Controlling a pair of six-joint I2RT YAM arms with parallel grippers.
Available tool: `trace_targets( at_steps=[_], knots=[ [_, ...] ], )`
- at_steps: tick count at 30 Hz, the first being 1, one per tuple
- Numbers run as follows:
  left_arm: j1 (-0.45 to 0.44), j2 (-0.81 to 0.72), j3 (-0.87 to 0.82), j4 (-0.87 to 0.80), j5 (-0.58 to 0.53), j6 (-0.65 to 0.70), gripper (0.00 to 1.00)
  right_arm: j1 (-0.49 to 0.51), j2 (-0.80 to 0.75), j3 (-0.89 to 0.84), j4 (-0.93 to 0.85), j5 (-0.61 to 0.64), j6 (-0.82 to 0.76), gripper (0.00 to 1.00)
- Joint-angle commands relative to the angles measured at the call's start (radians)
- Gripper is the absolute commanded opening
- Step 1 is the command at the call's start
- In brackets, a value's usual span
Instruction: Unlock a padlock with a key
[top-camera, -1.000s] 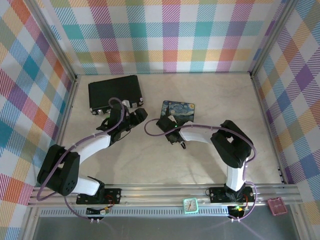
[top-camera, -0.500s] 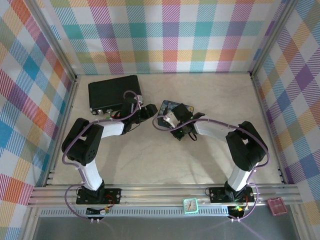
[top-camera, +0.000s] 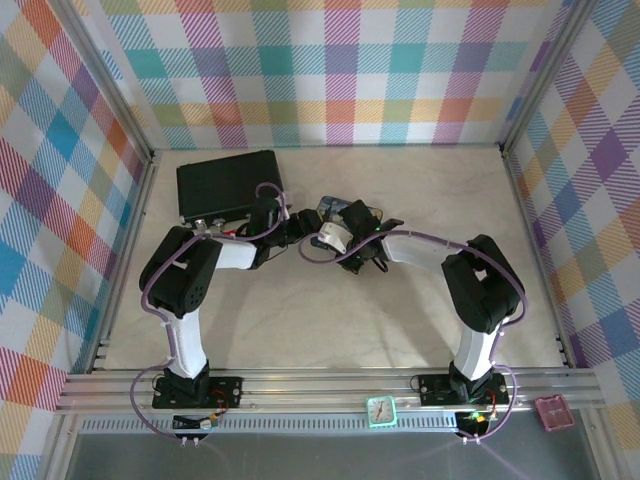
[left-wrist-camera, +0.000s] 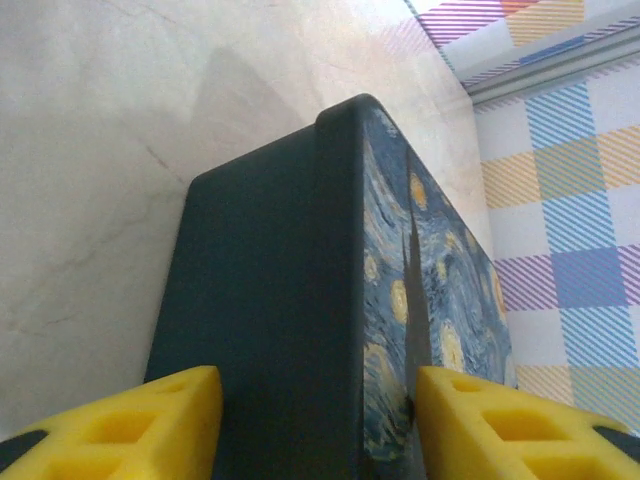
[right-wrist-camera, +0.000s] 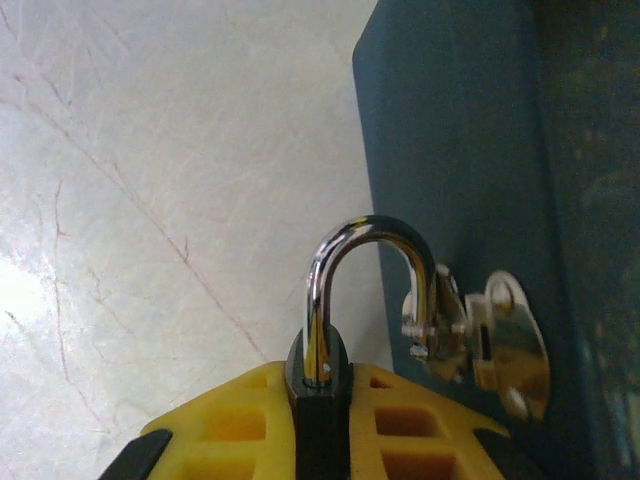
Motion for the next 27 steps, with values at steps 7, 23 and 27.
trace_targets(
  at_steps=[7, 23, 27],
  knots=[
    [-0.042, 0.017, 0.006, 0.08, 0.069, -0.038, 0.48, -0.008, 0.047, 0.071, 0.073, -0.012, -0.059, 0.0],
    [-0.05, -0.01, -0.02, 0.058, 0.002, -0.05, 0.56, -0.023, -0.028, 0.004, 0.032, -0.242, 0.047, 0.0],
    [-0.037, -0.014, -0.029, 0.062, -0.005, -0.064, 0.57, -0.045, -0.072, -0.062, 0.041, -0.259, 0.063, 0.0]
  ],
)
